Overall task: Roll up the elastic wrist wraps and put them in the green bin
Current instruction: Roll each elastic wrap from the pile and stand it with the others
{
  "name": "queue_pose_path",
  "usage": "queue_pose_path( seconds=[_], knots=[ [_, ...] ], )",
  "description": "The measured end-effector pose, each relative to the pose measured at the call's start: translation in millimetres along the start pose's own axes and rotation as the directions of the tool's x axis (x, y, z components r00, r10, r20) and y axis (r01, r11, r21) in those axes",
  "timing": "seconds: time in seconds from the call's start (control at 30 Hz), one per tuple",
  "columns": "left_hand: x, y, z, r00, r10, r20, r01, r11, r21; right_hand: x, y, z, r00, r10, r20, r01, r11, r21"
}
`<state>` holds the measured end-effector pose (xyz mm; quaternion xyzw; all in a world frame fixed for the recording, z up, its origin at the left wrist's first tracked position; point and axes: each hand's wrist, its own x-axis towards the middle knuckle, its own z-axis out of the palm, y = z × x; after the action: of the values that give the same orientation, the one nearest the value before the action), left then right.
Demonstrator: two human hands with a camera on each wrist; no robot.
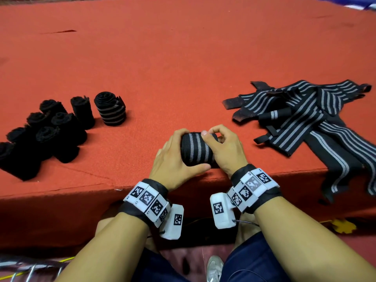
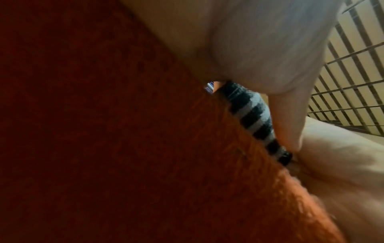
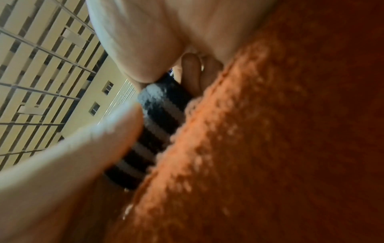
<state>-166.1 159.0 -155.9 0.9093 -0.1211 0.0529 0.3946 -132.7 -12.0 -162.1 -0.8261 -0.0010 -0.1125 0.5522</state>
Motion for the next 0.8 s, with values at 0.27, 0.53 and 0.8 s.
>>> queue_pose_path(
  seconds=[0.27,0.53,0.8],
  knots=[
    [-1.4,-6.2,-1.3,0.999,0.014,-0.049,-0.017,0.998,-0.063,-5.8,0.6,-2.8,0.999,-0.031,0.042,0.032,0.999,-0.027],
    [3.5,-7.5,-0.6,0.989,-0.122,-0.078,0.111,0.985,-0.132,-5.7,3.8,-9.1,0.978,-0.154,0.137,0.14,0.984,0.108],
    [4.7,0.8,-1.8,0.984,-0.179,0.023,0.18,0.983,-0.046,-3.4,0.9,-3.7,0.995,-0.068,0.08,0.07,0.997,-0.024]
  ],
)
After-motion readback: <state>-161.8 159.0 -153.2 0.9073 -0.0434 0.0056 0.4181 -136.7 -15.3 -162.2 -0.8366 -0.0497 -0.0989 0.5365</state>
